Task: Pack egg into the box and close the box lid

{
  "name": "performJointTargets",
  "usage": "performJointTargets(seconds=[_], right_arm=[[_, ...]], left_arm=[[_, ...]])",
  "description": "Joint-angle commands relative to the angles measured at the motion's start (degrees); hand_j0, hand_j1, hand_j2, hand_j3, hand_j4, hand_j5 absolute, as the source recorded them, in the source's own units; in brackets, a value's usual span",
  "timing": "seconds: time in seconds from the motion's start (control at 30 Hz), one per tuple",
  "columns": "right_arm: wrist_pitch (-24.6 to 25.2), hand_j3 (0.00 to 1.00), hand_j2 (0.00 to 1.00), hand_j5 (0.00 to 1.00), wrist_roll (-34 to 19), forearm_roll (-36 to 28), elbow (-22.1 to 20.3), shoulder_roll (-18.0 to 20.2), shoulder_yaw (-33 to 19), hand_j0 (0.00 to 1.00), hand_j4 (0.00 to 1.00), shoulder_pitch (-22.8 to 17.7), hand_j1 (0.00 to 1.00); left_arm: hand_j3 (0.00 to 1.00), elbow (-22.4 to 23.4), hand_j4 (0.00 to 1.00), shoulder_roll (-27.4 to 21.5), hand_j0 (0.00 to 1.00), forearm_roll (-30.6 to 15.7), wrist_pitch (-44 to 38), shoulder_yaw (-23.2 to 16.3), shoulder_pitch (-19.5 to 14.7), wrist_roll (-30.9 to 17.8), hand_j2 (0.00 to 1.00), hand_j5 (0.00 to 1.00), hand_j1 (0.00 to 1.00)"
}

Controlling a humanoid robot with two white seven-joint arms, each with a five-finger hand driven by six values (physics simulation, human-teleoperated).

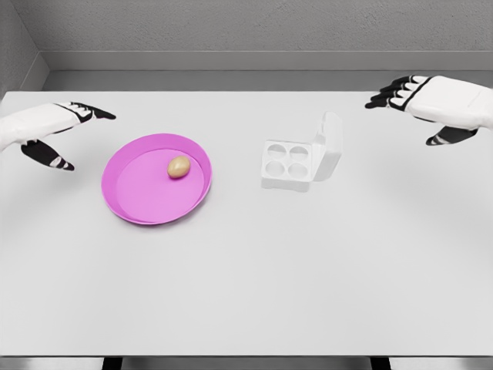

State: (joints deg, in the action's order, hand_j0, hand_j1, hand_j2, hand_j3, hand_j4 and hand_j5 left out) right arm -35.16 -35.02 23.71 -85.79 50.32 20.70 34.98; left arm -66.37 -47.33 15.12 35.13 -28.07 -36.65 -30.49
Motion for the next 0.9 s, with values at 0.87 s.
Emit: performJointTargets(seconds=[0.87], right_arm=[[0.16, 1.00, 1.00, 1.00, 0.02, 8.73, 7.31, -4.71, 5.49, 1.00, 1.00, -2.46, 1.00]], left_arm=[[0.95, 2.13, 0.95, 12.17, 0.95, 3.25, -0.13, -12.19, -4.39, -0.36, 0.95, 0.95, 0.95]])
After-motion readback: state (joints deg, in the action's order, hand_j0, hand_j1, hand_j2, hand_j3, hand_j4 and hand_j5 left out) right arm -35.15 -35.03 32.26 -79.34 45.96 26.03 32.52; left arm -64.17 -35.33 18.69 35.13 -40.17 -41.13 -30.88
